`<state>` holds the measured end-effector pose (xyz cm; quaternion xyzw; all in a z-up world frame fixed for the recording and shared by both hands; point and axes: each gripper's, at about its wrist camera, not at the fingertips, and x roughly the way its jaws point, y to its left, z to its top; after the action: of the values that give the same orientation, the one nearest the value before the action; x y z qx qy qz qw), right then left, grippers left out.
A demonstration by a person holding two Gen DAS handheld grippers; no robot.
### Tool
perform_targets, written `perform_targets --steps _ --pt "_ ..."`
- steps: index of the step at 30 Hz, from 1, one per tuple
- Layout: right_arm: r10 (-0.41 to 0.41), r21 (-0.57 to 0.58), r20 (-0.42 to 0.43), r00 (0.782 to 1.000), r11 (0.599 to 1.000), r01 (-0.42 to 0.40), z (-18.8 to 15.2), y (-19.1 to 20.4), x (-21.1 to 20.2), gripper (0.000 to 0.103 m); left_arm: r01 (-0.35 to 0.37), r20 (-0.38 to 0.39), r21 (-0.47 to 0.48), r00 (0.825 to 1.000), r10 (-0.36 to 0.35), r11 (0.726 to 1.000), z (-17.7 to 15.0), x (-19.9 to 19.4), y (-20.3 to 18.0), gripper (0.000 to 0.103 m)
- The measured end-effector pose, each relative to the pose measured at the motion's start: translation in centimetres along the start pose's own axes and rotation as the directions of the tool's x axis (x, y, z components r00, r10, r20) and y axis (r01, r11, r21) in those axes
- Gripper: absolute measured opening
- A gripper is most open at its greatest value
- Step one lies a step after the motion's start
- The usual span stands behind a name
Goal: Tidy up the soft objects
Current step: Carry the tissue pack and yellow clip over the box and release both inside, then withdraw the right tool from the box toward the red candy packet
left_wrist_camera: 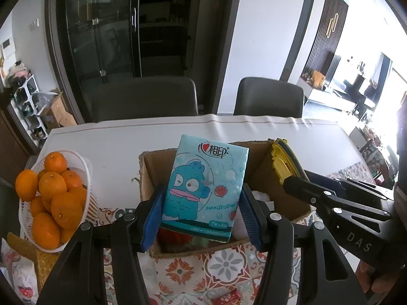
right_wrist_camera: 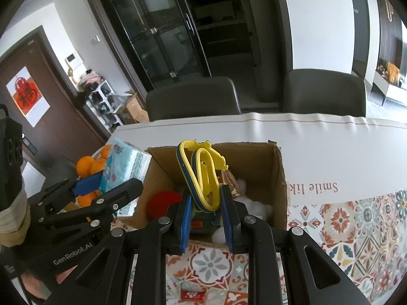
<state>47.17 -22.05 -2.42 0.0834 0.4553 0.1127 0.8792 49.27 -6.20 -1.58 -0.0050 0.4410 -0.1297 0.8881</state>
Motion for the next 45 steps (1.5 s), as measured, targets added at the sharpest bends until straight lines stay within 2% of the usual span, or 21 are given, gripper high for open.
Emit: perform_targets --steps 9,11,13,15,21,27,35,41,45 --pt "-0.012 0.032 -0.065 0.998 0.999 0.014 0.3 -1.3 3.1 0.023 -0.015 -0.065 -0.012 0.998 0.014 1.0 0.1 3.1 0.4 0.059" --pt "-0.008 0.045 -0.079 0.997 0.999 0.012 0.3 -1.5 3.7 0.029 -0.032 -0.069 -0.017 0.997 0.03 0.999 0.1 3.3 0.5 0.068" --pt "-0.019 0.047 -0.087 0.996 0.999 0.023 0.4 -1.6 4.1 0.047 -0.046 -0.063 -0.019 0.997 0.045 0.999 0.0 3.2 0.6 0.072" --pt "-0.04 0.044 -0.082 0.996 0.998 0.044 0.4 -1.7 4.2 0.051 -0.067 -0.059 -0.014 0.996 0.066 0.998 -0.2 2.8 0.7 0.072" --pt "-0.111 0.018 -0.059 0.992 0.994 0.112 -0.1 -1.2 3.0 0.052 -0.134 -0.024 -0.001 0.991 0.134 0.991 -1.5 0.8 1.1 0.076" --pt "-0.126 0.006 -0.039 0.991 0.992 0.126 -1.1 -0.3 1.7 0.055 -0.212 0.035 0.01 0.977 0.212 0.977 -2.9 -2.0 1.8 0.082" --pt "-0.106 -0.007 -0.015 0.994 0.994 0.106 -2.6 1.4 -0.1 0.065 -0.273 0.094 -0.001 0.958 0.272 0.962 -4.8 -5.3 2.3 0.092" --pt "-0.105 -0.032 -0.004 0.994 0.994 0.105 -3.9 3.0 -1.2 0.074 -0.318 0.115 -0.012 0.942 0.317 0.948 -6.5 -6.9 2.9 0.1" --pt "-0.112 -0.058 -0.004 0.994 0.992 0.112 -4.9 4.0 -1.6 0.077 -0.322 0.101 -0.031 0.941 0.323 0.946 -8.0 -7.3 3.5 0.102"
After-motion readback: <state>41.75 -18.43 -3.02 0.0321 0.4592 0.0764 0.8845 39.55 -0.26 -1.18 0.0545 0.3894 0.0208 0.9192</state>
